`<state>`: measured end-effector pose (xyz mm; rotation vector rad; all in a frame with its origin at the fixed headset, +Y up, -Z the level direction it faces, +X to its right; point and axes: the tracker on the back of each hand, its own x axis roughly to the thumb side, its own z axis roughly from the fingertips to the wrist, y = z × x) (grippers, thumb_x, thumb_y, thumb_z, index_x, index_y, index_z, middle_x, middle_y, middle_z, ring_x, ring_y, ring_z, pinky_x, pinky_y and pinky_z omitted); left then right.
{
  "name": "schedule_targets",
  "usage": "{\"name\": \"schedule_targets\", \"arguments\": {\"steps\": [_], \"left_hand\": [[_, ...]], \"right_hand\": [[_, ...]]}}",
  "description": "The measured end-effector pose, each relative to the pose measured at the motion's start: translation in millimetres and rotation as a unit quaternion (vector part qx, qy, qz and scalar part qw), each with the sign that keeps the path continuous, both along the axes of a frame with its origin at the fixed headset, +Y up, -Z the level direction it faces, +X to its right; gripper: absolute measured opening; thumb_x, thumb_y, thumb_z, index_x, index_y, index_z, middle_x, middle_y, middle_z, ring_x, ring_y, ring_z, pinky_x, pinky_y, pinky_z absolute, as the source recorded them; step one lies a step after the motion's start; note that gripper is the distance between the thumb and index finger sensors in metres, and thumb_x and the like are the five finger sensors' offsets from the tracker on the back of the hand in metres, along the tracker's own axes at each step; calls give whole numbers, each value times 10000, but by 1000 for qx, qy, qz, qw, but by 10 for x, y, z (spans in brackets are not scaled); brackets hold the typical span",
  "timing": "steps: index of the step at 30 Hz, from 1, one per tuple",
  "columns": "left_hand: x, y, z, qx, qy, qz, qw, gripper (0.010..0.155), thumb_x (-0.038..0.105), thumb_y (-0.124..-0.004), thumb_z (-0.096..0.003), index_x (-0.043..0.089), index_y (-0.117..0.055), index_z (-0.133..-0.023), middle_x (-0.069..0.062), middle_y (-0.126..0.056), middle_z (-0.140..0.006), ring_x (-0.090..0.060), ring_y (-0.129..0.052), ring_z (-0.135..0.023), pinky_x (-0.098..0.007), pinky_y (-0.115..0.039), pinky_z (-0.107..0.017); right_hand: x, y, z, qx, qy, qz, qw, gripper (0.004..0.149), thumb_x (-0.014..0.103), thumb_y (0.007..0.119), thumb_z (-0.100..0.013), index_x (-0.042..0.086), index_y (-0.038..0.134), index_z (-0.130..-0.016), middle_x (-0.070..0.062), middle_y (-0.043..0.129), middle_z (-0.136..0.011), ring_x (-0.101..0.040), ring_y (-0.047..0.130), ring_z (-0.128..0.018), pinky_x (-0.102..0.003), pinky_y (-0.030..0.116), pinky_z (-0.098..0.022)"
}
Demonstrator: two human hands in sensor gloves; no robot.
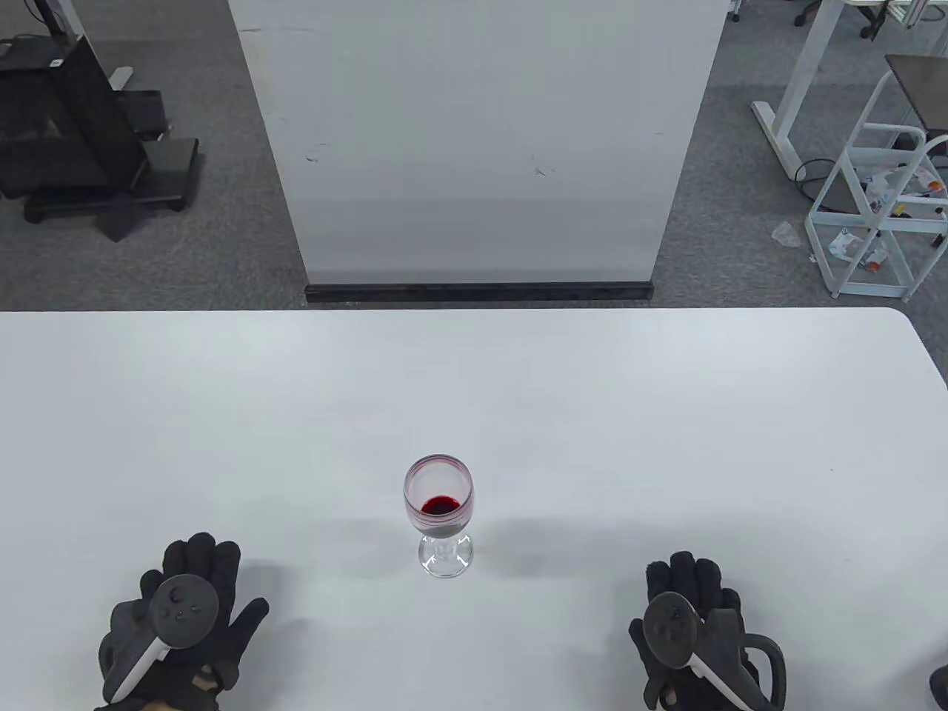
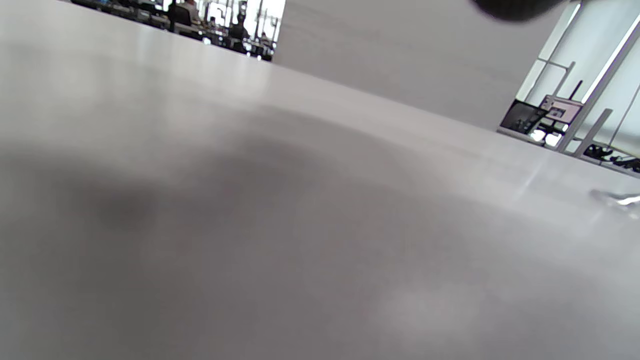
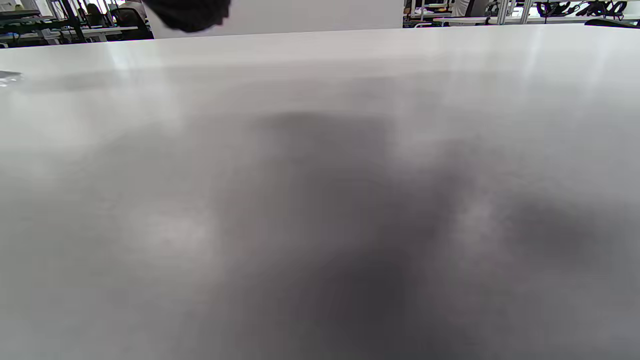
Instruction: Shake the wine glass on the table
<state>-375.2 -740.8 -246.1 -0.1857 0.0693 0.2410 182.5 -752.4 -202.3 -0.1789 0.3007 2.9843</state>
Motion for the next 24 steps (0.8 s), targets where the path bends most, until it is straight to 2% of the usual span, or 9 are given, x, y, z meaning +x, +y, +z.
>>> {"name": "schedule_targets", "arguments": {"steps": [13,18,20,24], "left_hand": [[-10,-3,-9,-13,-1,11,1000,789,649,-542,-412,365,-155,-1039,75,6,-1125,-243,73,-1051,-514,12,-750],[66,2,-17,-31,-32,37,998,783,651,-558,-429,349,-191,-1051,46,-54,-1145,-287,-30,-1077,-534,-76,-772],[106,1,-40,-48,-37,50,997,780,642,-577,-437,343,-202,-1053,37,-66,-1146,-297,-61,-1080,-538,-96,-776],[242,44,-139,-151,-65,111,980,781,609,-617,-461,323,-196,-1053,22,-45,-1136,-297,6,-1051,-532,-91,-768]], "right_hand": [[5,-11,-4,-9,2,-7,1000,749,526,651,-496,253,239,-1058,-49,113,-1144,-362,102,-1048,-590,280,-762],[3,-15,-4,-14,7,-10,1000,750,527,651,-495,253,237,-1058,-49,111,-1144,-363,102,-1047,-590,280,-762],[5,-16,-4,-15,7,-12,1000,749,527,650,-496,253,238,-1058,-49,111,-1144,-361,101,-1047,-589,280,-762],[4,-21,-6,-16,8,-16,1000,750,527,650,-495,253,237,-1058,-47,109,-1144,-361,99,-1047,-589,278,-762]]}}
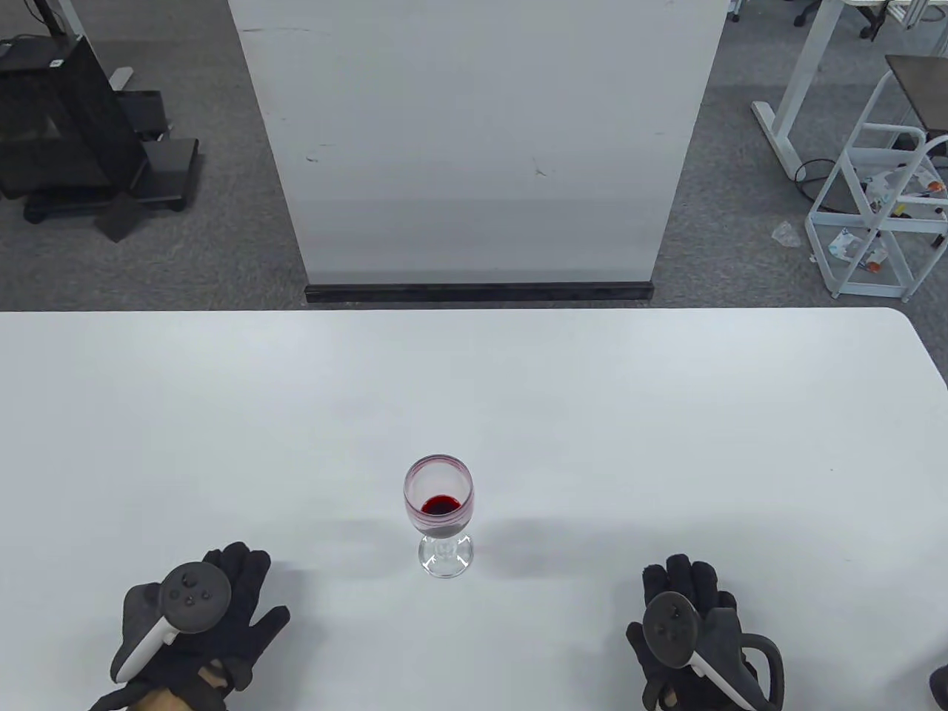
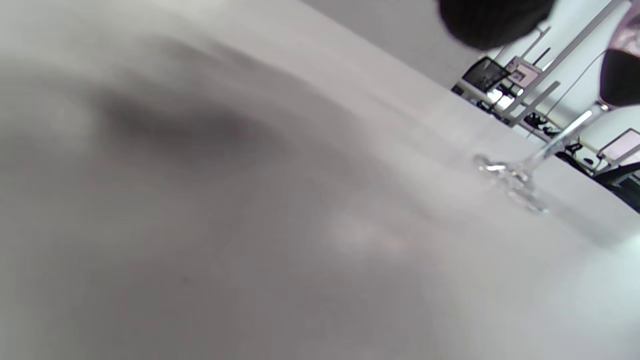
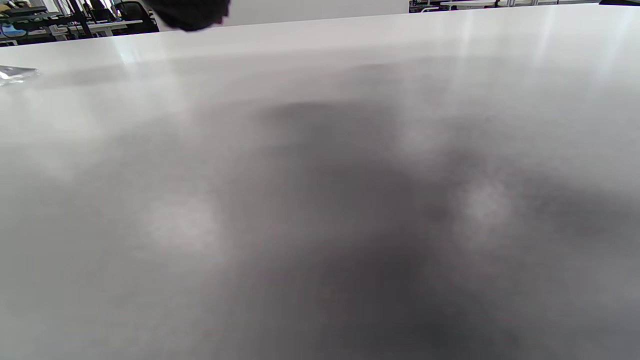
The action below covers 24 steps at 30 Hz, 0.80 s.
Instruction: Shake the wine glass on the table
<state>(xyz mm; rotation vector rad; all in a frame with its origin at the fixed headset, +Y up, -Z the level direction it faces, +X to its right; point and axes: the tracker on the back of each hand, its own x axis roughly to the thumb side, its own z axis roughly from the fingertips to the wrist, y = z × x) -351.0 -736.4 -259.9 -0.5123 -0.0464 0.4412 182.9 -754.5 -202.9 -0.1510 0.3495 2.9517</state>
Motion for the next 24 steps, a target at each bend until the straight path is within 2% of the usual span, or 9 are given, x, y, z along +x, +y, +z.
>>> {"name": "schedule_targets", "arguments": {"steps": [4,7,9,13,17,19,22,23,24], "left_hand": [[267,230,-140,-9,-8,80,997,781,572,-668,-471,299,-228,-1055,-4,-91,-1139,-326,-63,-1056,-536,-144,-773],[601,389,-283,18,-15,151,988,775,533,-717,-475,283,-267,-1055,-32,-161,-1143,-359,-223,-1074,-545,-286,-784],[799,390,-360,17,-17,184,983,775,503,-753,-473,266,-288,-1046,-53,-199,-1138,-378,-371,-1065,-547,-404,-771],[1218,215,-519,13,-11,204,979,789,426,-813,-462,247,-306,-1039,-93,-279,-1121,-379,-656,-969,-494,-636,-674],[1411,-8,-634,16,23,218,976,775,361,-847,-452,228,-347,-1029,-115,-361,-1098,-354,-889,-757,-422,-782,-511],[1453,-100,-719,18,27,207,978,755,359,-849,-451,245,-376,-1028,-101,-418,-1093,-322,-951,-665,-387,-820,-446],[1530,-203,-807,-13,28,275,961,718,324,-851,-459,250,-417,-1025,-100,-463,-1085,-303,-986,-577,-366,-838,-388],[1570,-225,-826,-21,25,290,956,726,186,-888,-463,249,-431,-1024,-102,-473,-1083,-305,-988,-564,-369,-838,-381],[1595,-241,-841,-20,23,282,959,715,187,-889,-461,251,-449,-1021,-101,-489,-1079,-306,-992,-552,-372,-838,-376]], "right_hand": [[-3,-4,-4,0,2,-8,1000,749,527,649,-497,255,235,-1059,-47,106,-1144,-360,94,-1047,-590,276,-763],[0,-8,-1,-1,6,-10,1000,750,526,650,-497,253,234,-1058,-46,103,-1143,-359,93,-1046,-590,274,-763],[3,-9,-2,0,6,-14,1000,751,528,649,-496,255,233,-1059,-45,102,-1144,-359,92,-1047,-590,274,-763],[10,-13,-1,1,8,-19,1000,750,526,649,-497,253,235,-1058,-45,103,-1143,-359,91,-1046,-590,274,-763],[13,-19,-3,0,12,-24,1000,750,526,649,-497,253,234,-1058,-43,104,-1144,-357,91,-1047,-590,274,-764],[21,-15,-8,0,13,-30,999,749,527,649,-497,257,235,-1059,-39,103,-1146,-353,87,-1049,-592,269,-764],[49,-8,-17,2,10,-44,999,748,525,650,-497,255,236,-1059,-37,105,-1147,-353,85,-1048,-593,267,-764],[54,-6,-16,3,10,-46,999,747,525,649,-498,255,236,-1059,-38,105,-1146,-351,83,-1049,-593,266,-764],[55,-4,-14,4,11,-46,999,747,524,650,-498,256,236,-1059,-38,105,-1147,-352,82,-1049,-593,266,-765]]}}
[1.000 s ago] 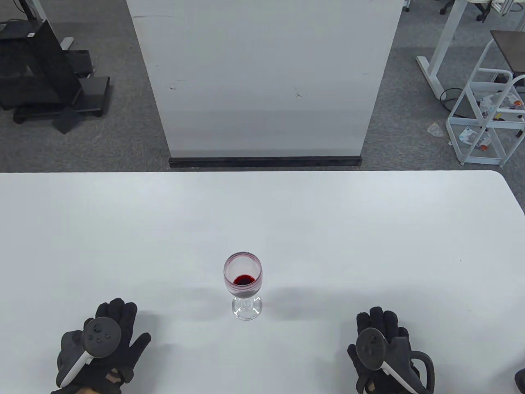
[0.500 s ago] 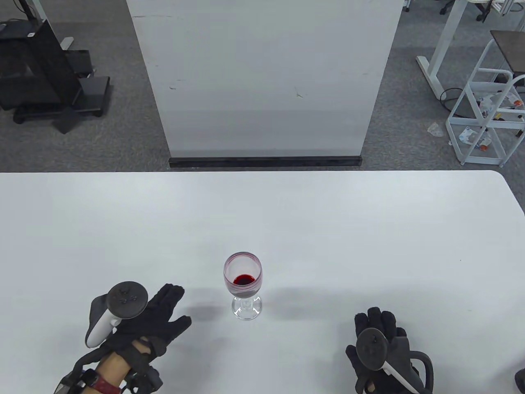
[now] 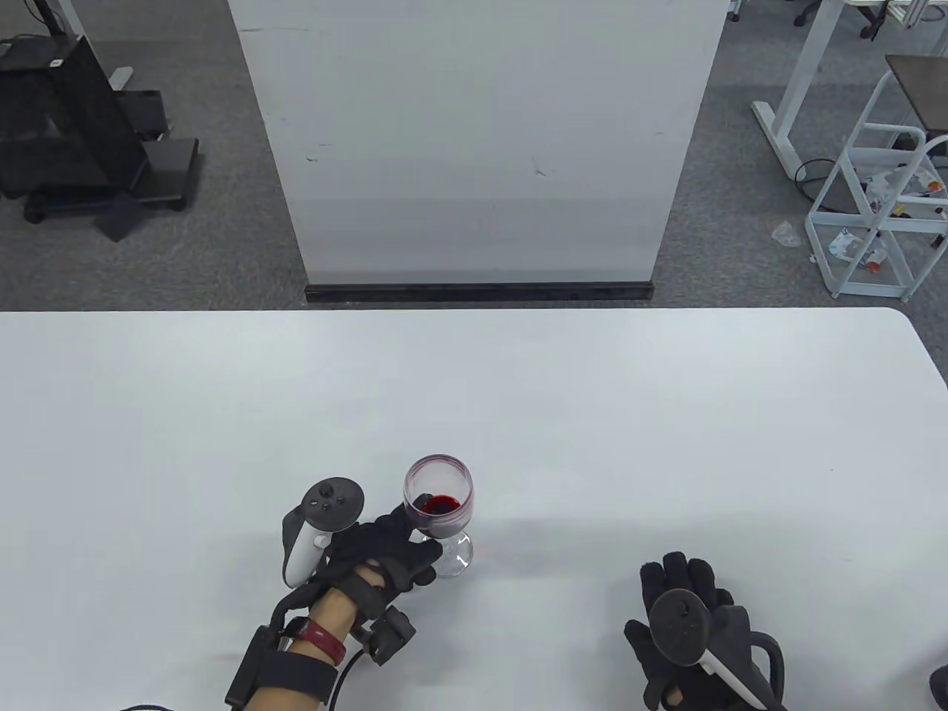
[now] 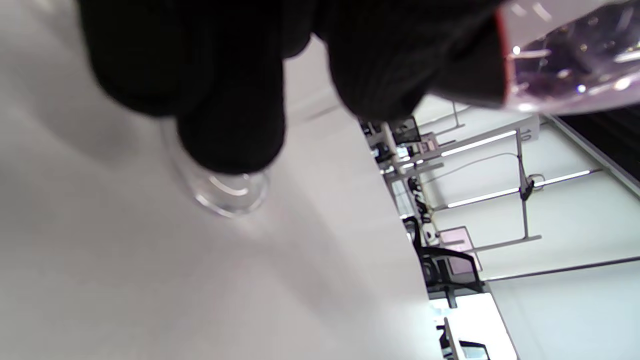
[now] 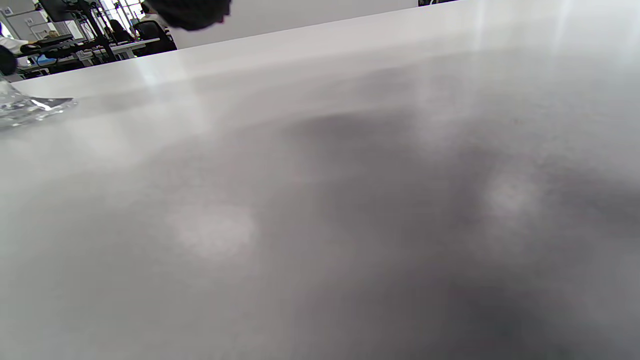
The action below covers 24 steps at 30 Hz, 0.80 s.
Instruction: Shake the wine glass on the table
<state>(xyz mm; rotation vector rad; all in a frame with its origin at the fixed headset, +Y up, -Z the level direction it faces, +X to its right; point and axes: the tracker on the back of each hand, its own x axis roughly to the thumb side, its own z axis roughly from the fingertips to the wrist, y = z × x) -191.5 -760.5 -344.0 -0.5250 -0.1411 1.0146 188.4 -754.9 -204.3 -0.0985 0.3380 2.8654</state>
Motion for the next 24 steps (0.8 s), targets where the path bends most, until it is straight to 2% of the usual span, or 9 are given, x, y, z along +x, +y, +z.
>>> {"name": "schedule_targets", "arguments": {"steps": [2,7,8,9,12,19,23,24], "left_hand": [[18,-44,-24,3,0,-21,1000,693,210,-894,-454,266,-490,-1014,-85,-536,-1072,-291,-1002,-535,-363,-847,-367],[33,-158,-57,-11,20,16,1000,555,228,-888,-463,293,-656,-962,-65,-602,-1055,-301,-998,-529,-372,-842,-366],[41,-178,-61,-16,21,15,1000,514,345,-849,-467,287,-680,-949,-67,-601,-1056,-304,-992,-538,-375,-839,-373],[50,-190,-61,-18,21,12,1000,488,355,-840,-469,284,-703,-932,-72,-608,-1053,-306,-990,-545,-375,-837,-377],[72,-162,-51,-4,26,-4,1000,478,377,-821,-476,293,-705,-932,-67,-644,-1038,-315,-978,-592,-381,-830,-412],[111,-92,15,36,30,-43,998,471,371,-816,-469,269,-718,-918,-75,-731,-980,-301,-1007,-588,-378,-851,-425],[174,-41,65,49,-2,-63,997,483,438,-810,-455,265,-750,-902,-87,-766,-955,-294,-1017,-588,-374,-864,-430],[187,-19,81,61,7,-76,995,480,440,-811,-456,267,-752,-899,-84,-771,-952,-288,-1021,-594,-373,-867,-437]], "right_hand": [[-3,-2,0,0,2,-1,1000,749,525,650,-497,256,235,-1060,-35,106,-1147,-352,83,-1049,-593,265,-765],[-12,-11,-9,-8,6,-5,1000,744,523,652,-498,256,246,-1061,-34,113,-1150,-351,87,-1051,-597,268,-764],[-16,-11,-10,-9,7,-6,1000,745,522,653,-499,254,245,-1062,-35,112,-1150,-351,86,-1051,-597,266,-765],[-18,-12,-10,-9,7,-5,1000,744,523,653,-498,256,247,-1062,-34,113,-1151,-351,86,-1052,-597,267,-765],[-24,-14,-9,-13,8,-4,1000,745,521,654,-497,253,247,-1061,-37,119,-1150,-358,106,-1052,-589,296,-767],[-31,-19,-7,-16,6,1,1000,743,520,654,-497,251,250,-1060,-37,124,-1150,-358,114,-1053,-589,299,-766],[-38,-25,-11,-23,7,2,1000,744,521,654,-497,251,250,-1061,-39,129,-1150,-361,120,-1053,-589,306,-765],[-37,-25,-13,-23,6,2,1000,743,519,654,-497,250,251,-1060,-40,130,-1150,-362,121,-1052,-588,306,-766]]}}
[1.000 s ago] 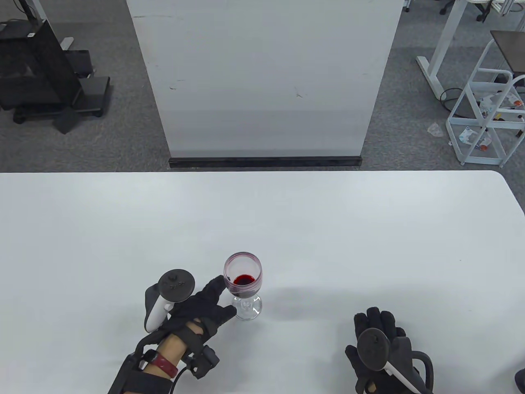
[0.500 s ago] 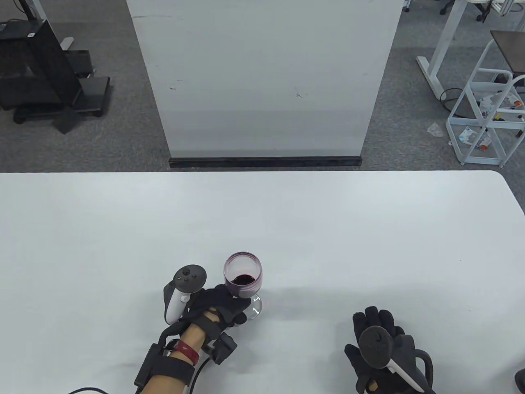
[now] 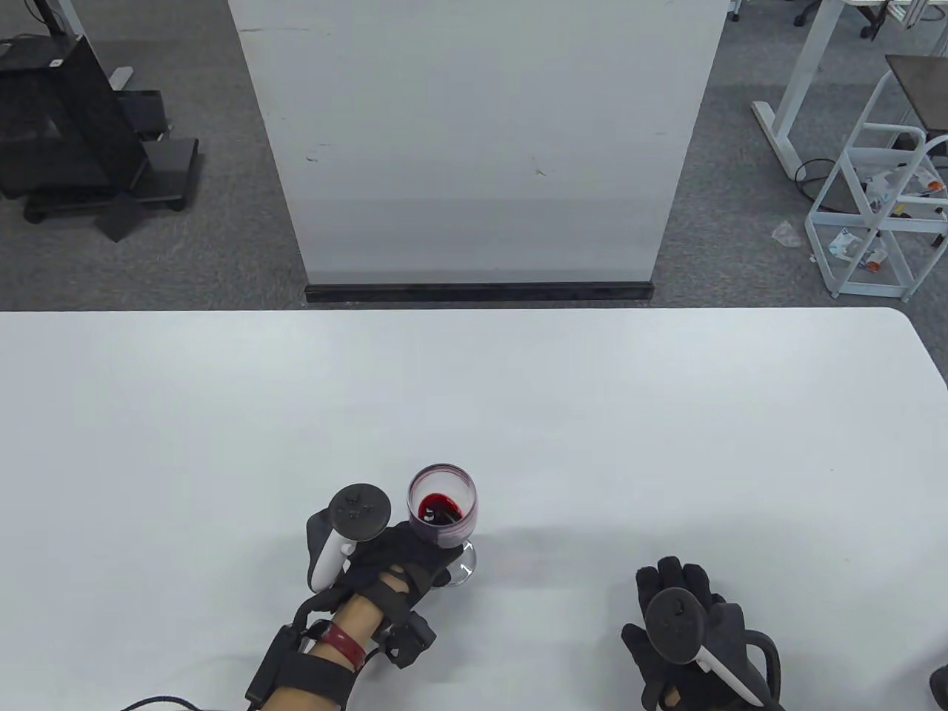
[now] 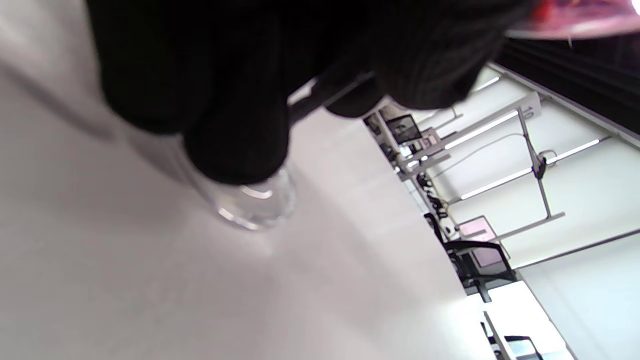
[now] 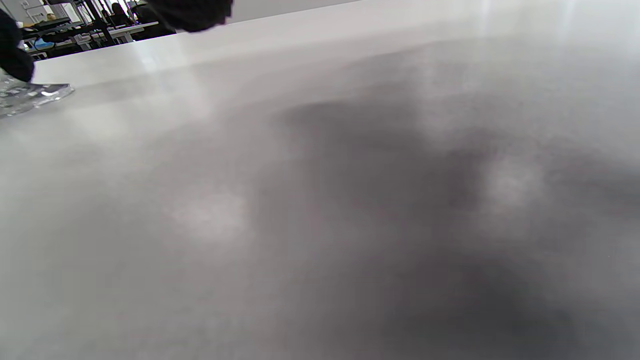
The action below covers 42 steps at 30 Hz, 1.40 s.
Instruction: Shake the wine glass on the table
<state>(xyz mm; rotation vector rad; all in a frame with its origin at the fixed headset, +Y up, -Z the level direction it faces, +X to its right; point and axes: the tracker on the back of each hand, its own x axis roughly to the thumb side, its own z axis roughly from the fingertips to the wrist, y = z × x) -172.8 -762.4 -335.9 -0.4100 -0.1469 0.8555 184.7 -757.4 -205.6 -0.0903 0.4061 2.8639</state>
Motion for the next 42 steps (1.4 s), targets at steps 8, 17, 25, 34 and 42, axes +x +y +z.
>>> {"name": "schedule_targets", "arguments": {"steps": [8,17,25,34,42], "left_hand": [[-26,-6,-7,2,7,-7,1000,480,444,-813,-452,264,-764,-894,-87,-793,-938,-270,-1042,-572,-367,-883,-424],[-91,-16,-39,-5,34,3,999,482,435,-812,-461,257,-746,-904,-103,-781,-944,-281,-1034,-579,-377,-875,-430],[-96,-28,-48,-10,30,6,999,489,445,-797,-466,264,-730,-915,-95,-764,-958,-271,-1033,-594,-367,-879,-436],[-122,-42,-60,-27,23,15,999,526,484,-781,-474,252,-688,-937,-101,-724,-977,-261,-1031,-618,-354,-887,-438],[-132,-39,-48,-15,30,5,999,536,496,-758,-477,250,-669,-944,-109,-711,-982,-253,-1032,-624,-346,-887,-450]], "right_hand": [[3,-4,-1,-2,-3,-2,1000,744,520,654,-497,249,250,-1061,-39,129,-1150,-361,121,-1052,-589,304,-766],[8,-12,1,-4,-3,-3,1000,745,520,653,-497,249,250,-1060,-39,130,-1150,-361,118,-1052,-589,301,-766],[10,-18,-1,-5,-3,-4,1000,743,520,653,-497,250,250,-1060,-38,130,-1150,-360,117,-1052,-589,300,-766],[12,-23,-1,-8,-4,-3,1000,745,520,653,-497,247,250,-1060,-39,129,-1150,-360,118,-1052,-589,300,-765],[14,-26,-2,-10,-5,-5,1000,743,520,653,-497,250,250,-1060,-40,129,-1150,-360,116,-1052,-589,299,-765]]}}
